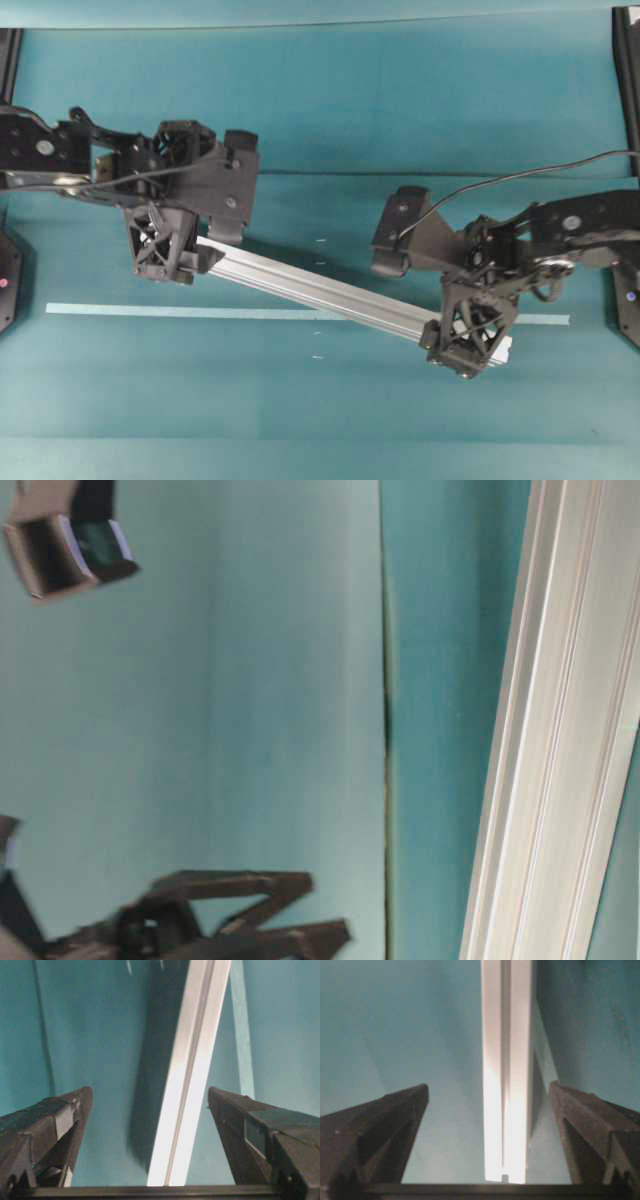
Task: Lift the metal rail with both hands.
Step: 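Close both grippers around the rail ends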
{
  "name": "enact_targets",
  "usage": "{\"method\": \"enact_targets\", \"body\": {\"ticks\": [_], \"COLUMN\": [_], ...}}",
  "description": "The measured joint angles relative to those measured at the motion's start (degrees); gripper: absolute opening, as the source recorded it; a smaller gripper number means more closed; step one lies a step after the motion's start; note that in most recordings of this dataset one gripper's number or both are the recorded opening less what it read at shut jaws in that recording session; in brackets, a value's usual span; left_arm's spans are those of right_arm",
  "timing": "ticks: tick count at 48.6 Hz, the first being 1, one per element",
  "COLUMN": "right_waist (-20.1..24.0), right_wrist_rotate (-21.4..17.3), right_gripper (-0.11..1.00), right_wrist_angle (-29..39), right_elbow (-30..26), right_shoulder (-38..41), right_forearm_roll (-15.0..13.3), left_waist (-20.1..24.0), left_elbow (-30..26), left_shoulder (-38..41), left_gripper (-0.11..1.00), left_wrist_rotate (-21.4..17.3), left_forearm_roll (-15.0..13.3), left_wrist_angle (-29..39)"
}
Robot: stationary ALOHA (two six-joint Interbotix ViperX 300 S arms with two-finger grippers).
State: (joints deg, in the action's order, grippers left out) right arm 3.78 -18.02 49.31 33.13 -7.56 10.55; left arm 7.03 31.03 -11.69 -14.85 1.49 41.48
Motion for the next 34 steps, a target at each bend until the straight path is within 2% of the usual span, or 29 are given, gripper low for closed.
{"method": "enact_targets", "body": {"ticks": [24,34], "right_waist": [0.09,0.44], "right_wrist_rotate": [-0.44,-0.44], "right_gripper": [1.0,1.0], "right_wrist_angle": [-0.62,-2.55], "right_elbow": [-0.18,-0.18], "right_shoulder": [4.22,5.27], "right_forearm_roll": [-0.88,-0.88], "left_waist": [-0.09,-0.97], "left_elbow": [3.96,3.96], "left_shoulder": [3.25,4.39], "left_gripper": [0.97,0.97], "left_wrist_rotate": [0.97,1.23], "left_forearm_roll": [0.0,0.0], "left_wrist_angle": [-1.58,-2.02]}}
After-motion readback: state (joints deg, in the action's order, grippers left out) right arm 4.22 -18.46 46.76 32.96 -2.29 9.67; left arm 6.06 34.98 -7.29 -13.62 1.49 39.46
